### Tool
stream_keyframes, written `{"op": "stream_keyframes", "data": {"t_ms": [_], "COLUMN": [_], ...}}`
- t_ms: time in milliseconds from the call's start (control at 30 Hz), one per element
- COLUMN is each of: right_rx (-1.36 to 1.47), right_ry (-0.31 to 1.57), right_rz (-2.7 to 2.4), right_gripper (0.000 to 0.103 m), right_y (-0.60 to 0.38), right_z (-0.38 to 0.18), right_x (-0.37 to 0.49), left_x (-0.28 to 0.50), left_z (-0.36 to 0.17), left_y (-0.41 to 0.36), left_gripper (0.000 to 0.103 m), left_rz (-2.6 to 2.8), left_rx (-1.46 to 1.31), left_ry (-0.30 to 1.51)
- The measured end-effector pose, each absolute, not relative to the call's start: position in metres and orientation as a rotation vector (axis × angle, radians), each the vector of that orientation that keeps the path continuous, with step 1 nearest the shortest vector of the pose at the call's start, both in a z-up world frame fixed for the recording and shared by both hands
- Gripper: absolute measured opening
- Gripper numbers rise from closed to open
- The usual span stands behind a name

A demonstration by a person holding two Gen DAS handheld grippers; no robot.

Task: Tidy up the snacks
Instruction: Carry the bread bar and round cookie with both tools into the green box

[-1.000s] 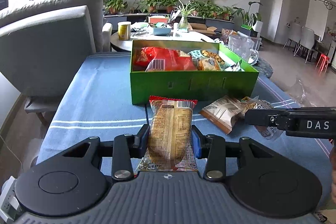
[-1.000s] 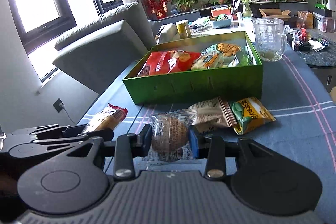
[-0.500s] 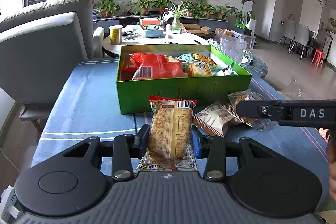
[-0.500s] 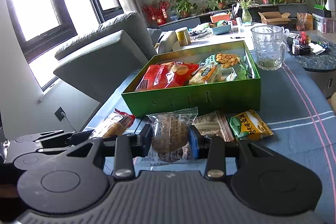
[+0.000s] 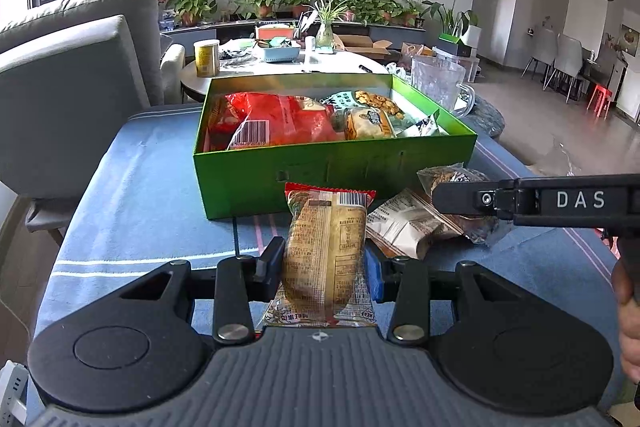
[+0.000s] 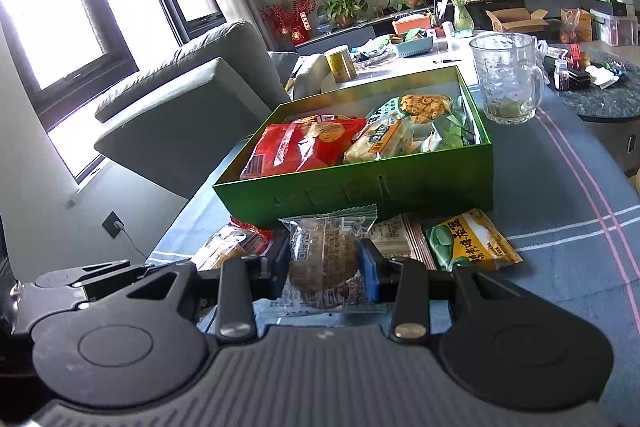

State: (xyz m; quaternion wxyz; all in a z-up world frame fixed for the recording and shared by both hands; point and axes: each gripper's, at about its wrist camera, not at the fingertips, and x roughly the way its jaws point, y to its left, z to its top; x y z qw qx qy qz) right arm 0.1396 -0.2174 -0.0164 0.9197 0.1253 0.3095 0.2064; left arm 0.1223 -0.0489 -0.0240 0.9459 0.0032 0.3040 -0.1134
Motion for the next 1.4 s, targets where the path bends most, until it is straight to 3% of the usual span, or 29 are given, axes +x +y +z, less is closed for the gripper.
{"op": "stream_keyframes", "data": {"t_ms": [733,1400], "right_rx": [0.271,0.327], "right_ry": [0.613,0.528], "right_rz": [0.401,0.314], "right_gripper": [0.077,0.077], "right_y": [-0.232,-0.252], "right_z": [-0.01,0.018], "right_x": [0.159,0.231], "left_x": [0.144,0.227], "left_z": [-0.01,0.015], "left_y": [-0.063,-0.088], "left_gripper": [0.038,0.038], "left_rz": [-0.262,-0.27], "left_rx": [0.03,-0.034], "left_ry": [0.581,0.527]}}
